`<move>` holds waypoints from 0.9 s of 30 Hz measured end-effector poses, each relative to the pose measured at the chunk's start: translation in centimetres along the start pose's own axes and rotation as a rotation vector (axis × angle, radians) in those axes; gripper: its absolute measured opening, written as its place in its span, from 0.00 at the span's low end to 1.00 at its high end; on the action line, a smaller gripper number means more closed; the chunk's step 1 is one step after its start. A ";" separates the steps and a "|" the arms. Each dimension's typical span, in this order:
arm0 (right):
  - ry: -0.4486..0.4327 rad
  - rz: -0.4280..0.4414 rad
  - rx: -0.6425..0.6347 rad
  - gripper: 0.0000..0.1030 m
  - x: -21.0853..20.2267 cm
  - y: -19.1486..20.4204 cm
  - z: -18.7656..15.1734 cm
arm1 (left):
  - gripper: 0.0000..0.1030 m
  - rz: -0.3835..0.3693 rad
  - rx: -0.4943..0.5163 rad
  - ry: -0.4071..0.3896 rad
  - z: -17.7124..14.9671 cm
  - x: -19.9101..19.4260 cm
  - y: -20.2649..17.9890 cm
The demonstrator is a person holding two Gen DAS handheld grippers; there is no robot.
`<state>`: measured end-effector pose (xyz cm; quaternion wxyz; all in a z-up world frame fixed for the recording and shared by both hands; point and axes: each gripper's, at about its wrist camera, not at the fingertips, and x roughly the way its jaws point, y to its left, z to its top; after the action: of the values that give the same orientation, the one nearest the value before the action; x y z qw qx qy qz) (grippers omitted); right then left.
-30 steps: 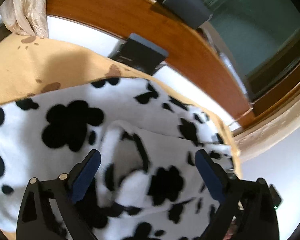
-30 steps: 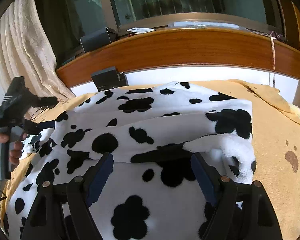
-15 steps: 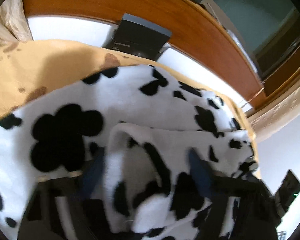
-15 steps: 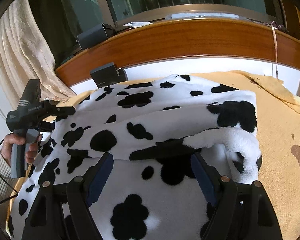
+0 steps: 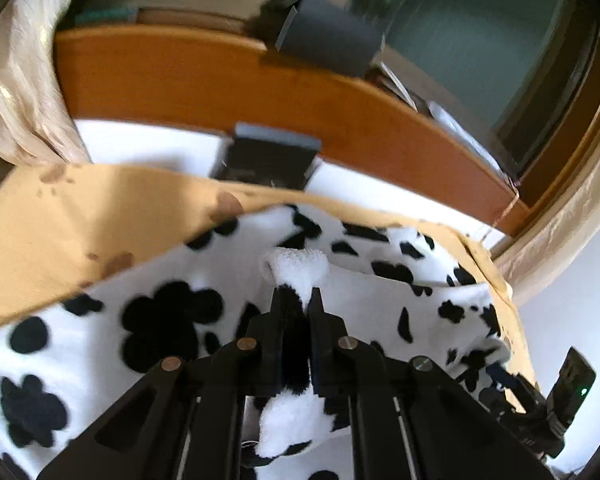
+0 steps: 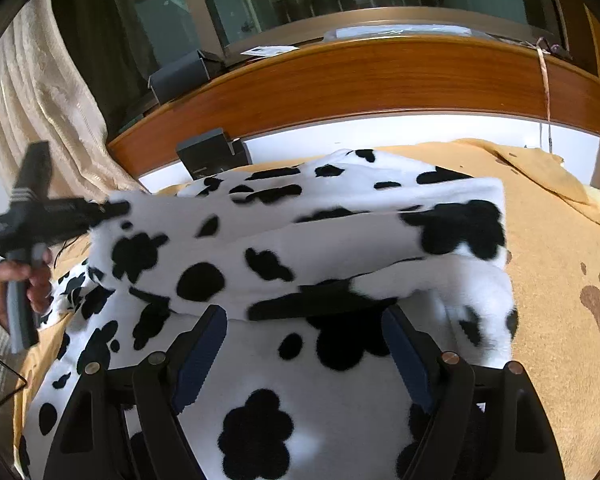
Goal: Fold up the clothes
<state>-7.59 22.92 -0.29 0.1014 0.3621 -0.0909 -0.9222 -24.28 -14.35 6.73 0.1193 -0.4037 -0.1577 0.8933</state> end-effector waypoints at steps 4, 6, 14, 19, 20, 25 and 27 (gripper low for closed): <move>-0.035 -0.019 0.049 0.79 -0.6 -0.8 0.0 | 0.11 0.072 -0.008 0.041 -0.6 0.7 1.5; -0.074 -0.035 0.084 0.79 -1.5 -1.7 0.3 | 0.11 0.102 -0.013 0.081 -1.2 1.7 2.3; -0.211 -0.324 0.105 0.79 -6.2 -7.5 3.9 | 0.17 0.088 -0.077 0.113 -3.1 3.9 5.1; -0.162 -0.317 0.129 0.79 -6.7 -9.7 4.4 | 0.17 0.101 -0.061 0.114 -3.4 3.7 4.6; -0.144 -0.314 0.099 0.79 -6.4 -9.3 4.5 | 0.17 0.102 -0.062 0.115 -3.4 3.7 4.5; 0.007 -0.322 -0.119 0.79 -2.4 -6.4 3.1 | 0.20 0.103 -0.069 0.121 -3.6 3.8 4.6; 0.100 -0.326 -0.180 0.79 -1.0 -6.4 1.7 | 0.24 0.098 -0.068 0.124 -3.6 3.8 4.7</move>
<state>-8.86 29.50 0.04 -0.0128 0.4070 0.0570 -0.9115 -24.35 -16.76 0.09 0.0712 -0.4694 -0.1604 0.8654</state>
